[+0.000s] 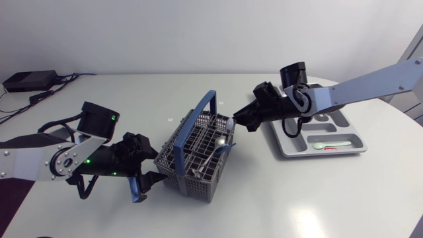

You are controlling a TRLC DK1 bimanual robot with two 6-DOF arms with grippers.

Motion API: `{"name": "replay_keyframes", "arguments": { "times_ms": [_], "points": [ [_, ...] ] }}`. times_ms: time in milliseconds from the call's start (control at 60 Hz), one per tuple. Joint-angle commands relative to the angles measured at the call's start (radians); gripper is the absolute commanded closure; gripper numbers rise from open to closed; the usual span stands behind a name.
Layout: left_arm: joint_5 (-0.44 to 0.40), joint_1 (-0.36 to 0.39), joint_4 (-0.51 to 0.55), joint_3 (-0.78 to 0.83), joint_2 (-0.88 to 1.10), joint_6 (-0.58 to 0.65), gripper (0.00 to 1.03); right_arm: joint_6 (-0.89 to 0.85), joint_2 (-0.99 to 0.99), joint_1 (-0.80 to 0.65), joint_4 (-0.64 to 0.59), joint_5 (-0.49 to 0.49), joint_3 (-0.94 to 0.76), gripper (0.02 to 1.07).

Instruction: Unload the cutlery basket into the drawer organizer.

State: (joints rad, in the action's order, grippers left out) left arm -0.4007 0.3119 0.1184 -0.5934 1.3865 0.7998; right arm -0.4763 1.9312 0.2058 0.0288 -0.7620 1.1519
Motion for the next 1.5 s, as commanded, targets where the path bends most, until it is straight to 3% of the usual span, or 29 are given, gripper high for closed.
{"name": "replay_keyframes", "arguments": {
  "times_ms": [0,233,633,1150,1483],
  "points": [
    [0.031,-0.046,-0.045,-0.04,0.049,-0.004,0.26,-0.031,-0.041,0.015,-0.033,-0.034,-0.081,0.66],
    [0.031,-0.096,-0.094,-0.106,0.121,-0.005,0.26,-0.076,-0.14,-0.003,-0.033,-0.025,-0.212,0.66],
    [0.031,-0.105,-0.117,-0.252,0.241,-0.037,0.26,-0.101,-0.29,-0.006,0.0,0.009,-0.403,0.66],
    [0.045,-0.102,-0.151,-0.361,0.345,-0.093,0.26,-0.008,-0.317,0.066,0.143,0.136,-0.428,0.66],
    [0.046,-0.126,-0.151,-0.347,0.341,-0.091,0.25,0.01,-0.291,0.076,0.178,0.181,-0.411,0.66]
  ]
}}
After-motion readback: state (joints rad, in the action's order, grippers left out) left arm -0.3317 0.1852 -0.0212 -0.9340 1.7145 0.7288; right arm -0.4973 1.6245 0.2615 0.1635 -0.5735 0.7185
